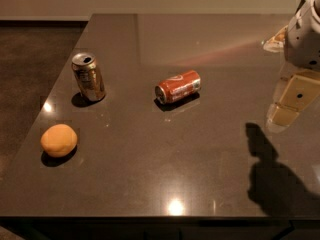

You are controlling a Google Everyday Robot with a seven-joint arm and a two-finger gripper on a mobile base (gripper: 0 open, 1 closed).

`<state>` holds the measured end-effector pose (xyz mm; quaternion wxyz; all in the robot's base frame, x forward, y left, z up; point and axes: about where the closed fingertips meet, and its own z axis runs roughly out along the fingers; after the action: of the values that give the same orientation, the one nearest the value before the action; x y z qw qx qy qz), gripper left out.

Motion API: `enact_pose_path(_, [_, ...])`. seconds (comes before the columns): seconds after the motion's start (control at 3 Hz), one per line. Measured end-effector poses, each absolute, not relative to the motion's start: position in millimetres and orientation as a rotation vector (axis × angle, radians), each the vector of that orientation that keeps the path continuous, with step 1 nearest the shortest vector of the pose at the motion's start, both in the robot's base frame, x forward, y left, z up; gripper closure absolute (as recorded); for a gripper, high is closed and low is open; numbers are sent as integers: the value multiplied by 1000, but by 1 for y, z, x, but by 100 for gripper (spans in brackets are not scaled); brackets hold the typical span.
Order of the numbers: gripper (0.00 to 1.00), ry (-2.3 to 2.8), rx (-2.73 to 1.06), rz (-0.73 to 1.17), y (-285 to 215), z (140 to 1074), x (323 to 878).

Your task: Place coke can upright

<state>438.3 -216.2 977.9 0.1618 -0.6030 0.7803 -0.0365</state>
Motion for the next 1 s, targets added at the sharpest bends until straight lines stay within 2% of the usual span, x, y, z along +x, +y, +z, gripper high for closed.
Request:
enact_pose_path(0.33, [0, 2227, -1721, -104, -216, 978, 438])
enact_pose_path(1.0, [0, 2154, -1845, -110, -191, 964, 475])
